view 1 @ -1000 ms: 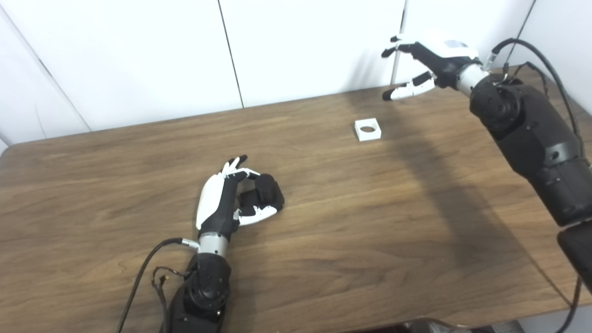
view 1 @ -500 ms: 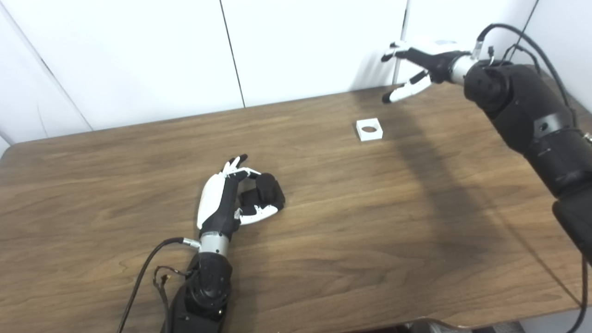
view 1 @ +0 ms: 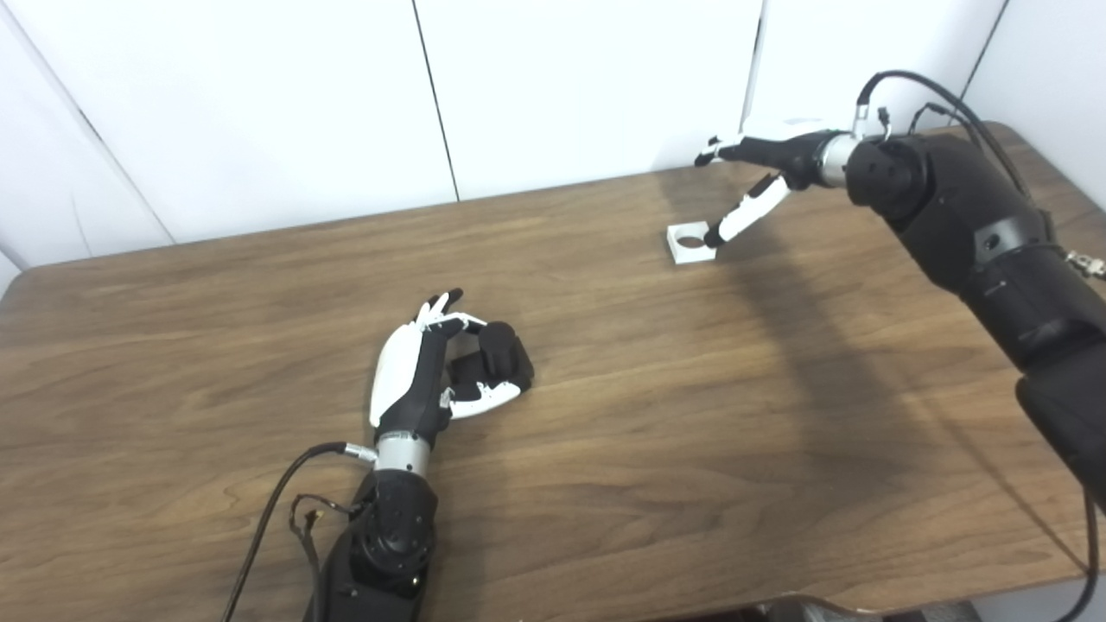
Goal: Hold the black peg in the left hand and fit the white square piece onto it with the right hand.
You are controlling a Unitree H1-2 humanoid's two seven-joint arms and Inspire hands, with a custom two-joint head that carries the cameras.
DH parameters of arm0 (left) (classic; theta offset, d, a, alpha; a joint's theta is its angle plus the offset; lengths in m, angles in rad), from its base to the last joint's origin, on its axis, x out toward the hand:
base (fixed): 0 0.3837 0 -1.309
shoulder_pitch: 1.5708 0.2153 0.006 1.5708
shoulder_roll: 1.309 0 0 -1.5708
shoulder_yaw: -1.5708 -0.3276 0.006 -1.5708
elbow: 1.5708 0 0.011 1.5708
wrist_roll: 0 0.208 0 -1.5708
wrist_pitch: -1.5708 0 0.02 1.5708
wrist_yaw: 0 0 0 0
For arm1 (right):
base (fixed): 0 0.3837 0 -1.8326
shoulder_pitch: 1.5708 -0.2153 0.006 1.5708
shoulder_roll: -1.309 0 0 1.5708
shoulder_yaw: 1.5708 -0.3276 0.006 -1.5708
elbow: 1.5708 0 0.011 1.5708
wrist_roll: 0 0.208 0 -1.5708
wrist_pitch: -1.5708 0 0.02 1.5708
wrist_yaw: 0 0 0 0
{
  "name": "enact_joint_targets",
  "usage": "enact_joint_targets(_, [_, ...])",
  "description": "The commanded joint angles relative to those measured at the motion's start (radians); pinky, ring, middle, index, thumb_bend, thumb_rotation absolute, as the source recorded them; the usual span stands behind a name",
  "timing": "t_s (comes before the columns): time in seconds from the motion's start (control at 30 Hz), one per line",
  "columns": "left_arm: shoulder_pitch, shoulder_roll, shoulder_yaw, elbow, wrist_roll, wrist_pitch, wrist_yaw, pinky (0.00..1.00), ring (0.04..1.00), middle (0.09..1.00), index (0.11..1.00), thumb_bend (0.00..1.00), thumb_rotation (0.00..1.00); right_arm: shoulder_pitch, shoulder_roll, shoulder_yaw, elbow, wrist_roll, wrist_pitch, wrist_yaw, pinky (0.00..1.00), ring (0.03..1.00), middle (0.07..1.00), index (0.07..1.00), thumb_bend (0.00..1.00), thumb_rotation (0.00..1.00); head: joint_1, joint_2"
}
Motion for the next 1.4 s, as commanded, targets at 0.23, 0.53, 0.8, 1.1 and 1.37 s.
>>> enact_joint_targets(0.23, [0.003,0.006,0.006,0.005,0.005,0.054,-0.012,1.0,1.0,0.954,0.491,0.52,0.09,-0.038,0.011,-0.008,0.013,0.022,-0.023,-0.025,0.94,1.0,1.0,0.933,1.0,0.62,0.008,0.006])
enact_joint_targets(0.53, [0.012,0.007,0.005,-0.011,0.019,0.069,-0.01,1.0,1.0,0.954,0.49,0.51,0.09,-0.034,0.037,0.006,0.083,0.039,-0.055,-0.032,1.0,1.0,1.0,0.929,1.0,0.64,0.03,0.013])
enact_joint_targets(0.8, [0.031,0.013,0.004,-0.04,0.022,0.085,-0.016,1.0,1.0,0.954,0.491,0.51,0.09,-0.051,0.061,0.025,0.173,0.035,-0.092,-0.054,1.0,1.0,1.0,0.925,1.0,0.6,0.044,0.021])
enact_joint_targets(1.1, [0.043,0.014,0.006,-0.062,0.024,0.096,-0.02,1.0,1.0,0.954,0.491,0.51,0.09,-0.065,0.083,0.05,0.251,0.022,-0.117,-0.096,1.0,1.0,1.0,0.922,1.0,0.61,0.056,0.033])
enact_joint_targets(1.37, [0.055,0.01,0.009,-0.073,0.016,0.1,-0.023,1.0,1.0,0.954,0.49,0.52,0.09,-0.042,0.087,0.057,0.254,0.012,-0.173,-0.208,1.0,1.0,0.961,0.746,0.85,0.45,0.059,0.042])
